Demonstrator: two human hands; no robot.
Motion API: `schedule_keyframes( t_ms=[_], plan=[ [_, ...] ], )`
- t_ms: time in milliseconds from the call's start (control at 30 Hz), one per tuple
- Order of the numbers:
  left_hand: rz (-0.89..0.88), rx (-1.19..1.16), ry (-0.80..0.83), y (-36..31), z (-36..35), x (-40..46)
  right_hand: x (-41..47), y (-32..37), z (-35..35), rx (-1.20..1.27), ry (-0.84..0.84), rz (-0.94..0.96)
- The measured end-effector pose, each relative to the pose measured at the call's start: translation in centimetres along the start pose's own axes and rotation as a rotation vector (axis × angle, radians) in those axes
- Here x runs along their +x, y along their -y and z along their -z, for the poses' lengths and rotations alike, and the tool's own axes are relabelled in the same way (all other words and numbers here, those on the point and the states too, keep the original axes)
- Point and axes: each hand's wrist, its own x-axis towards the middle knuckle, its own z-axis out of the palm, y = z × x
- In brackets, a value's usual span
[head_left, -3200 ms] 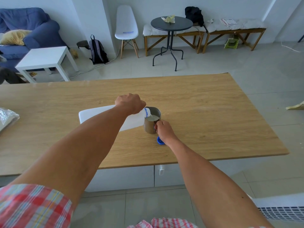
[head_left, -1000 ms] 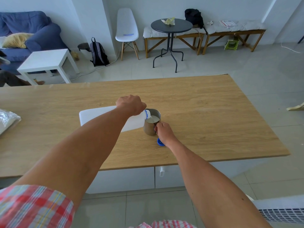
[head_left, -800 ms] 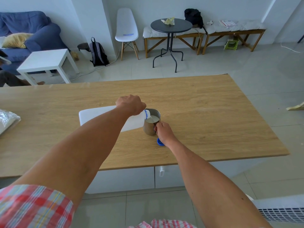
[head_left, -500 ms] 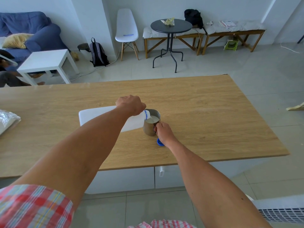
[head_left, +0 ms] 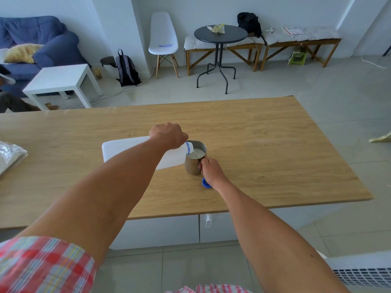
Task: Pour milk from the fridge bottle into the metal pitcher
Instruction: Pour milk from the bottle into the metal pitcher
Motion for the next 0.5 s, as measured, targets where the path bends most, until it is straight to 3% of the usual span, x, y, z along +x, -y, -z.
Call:
schedule_keyframes(
  t_ms=[500],
  plan=[
    [0.003, 0.003, 0.000, 0.00, -0.08, 0.17, 0.07, -0.02, 0.07, -0.005, -0.005, 0.007]
  ],
)
